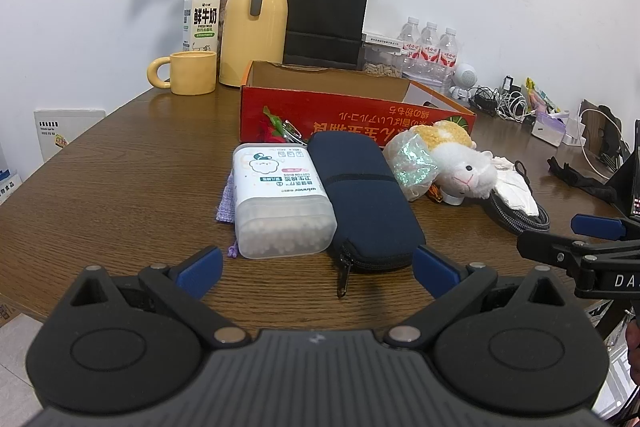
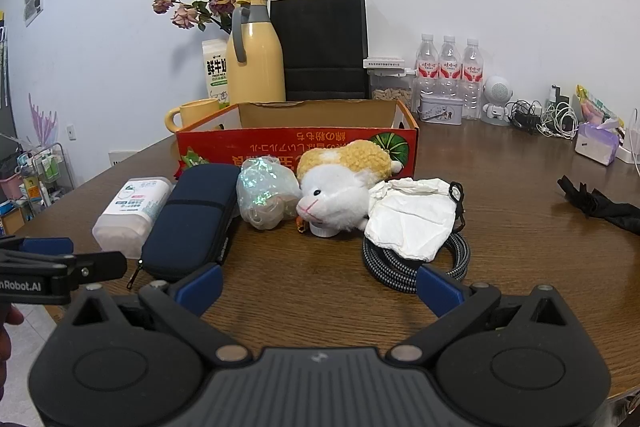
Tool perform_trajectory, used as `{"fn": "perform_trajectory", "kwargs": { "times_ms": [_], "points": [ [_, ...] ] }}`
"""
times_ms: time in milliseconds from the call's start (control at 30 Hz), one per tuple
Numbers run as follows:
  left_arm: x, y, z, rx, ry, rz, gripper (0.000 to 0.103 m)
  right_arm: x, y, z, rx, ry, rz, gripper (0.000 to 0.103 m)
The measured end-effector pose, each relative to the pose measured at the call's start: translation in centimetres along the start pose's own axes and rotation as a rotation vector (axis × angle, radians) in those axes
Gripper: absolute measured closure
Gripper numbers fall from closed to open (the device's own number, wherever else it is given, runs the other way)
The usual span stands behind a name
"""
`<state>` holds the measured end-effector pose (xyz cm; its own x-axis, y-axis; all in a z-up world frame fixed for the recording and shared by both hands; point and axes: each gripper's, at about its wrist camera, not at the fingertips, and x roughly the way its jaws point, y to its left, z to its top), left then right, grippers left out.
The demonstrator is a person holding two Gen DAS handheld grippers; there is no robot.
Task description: Organize objects
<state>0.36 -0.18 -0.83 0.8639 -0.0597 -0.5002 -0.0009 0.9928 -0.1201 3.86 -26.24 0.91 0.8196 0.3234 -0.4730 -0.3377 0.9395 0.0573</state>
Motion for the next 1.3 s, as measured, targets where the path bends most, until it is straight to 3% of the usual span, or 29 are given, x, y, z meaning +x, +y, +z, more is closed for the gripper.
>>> {"fn": "perform_trajectory", "kwargs": {
  "times_ms": [900,1300],
  "points": [
    [-0.1,0.1,0.0,0.001,-0.002,0.001,0.000,-0.2,-0.1,0.2,0.002,-0.002,-0.001,0.000],
    [0.4,1.4,1.7,-0.017,-0.052,0.072,0.000,0.8,-1.4,0.5,-0.023,-0.006,-0.046,0.000]
  ]
}}
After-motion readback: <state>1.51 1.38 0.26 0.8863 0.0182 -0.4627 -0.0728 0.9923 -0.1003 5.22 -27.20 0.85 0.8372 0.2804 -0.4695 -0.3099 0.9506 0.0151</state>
